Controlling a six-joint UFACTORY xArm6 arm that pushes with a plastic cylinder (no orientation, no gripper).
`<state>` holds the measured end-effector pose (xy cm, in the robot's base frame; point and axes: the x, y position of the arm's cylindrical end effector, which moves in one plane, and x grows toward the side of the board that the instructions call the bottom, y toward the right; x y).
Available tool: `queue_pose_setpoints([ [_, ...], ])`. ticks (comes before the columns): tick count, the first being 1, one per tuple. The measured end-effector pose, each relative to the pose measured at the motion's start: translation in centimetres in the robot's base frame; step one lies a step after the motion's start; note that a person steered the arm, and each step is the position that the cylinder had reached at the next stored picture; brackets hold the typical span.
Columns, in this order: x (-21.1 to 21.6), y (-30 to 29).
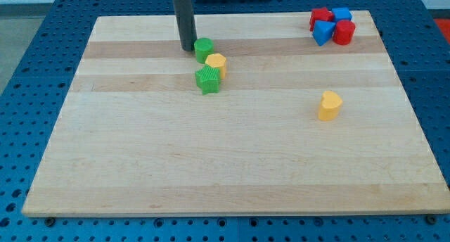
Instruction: Place the yellow hexagon and green blocks at the center of the board
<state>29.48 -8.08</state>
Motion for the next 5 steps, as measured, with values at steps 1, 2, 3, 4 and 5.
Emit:
queue_pose_setpoints([
  [1,1.1,1.7],
  [2,2.5,2.4],
  [3,4.1,2.9],
  [4,4.1,3.4],
  [5,0.8,2.6],
])
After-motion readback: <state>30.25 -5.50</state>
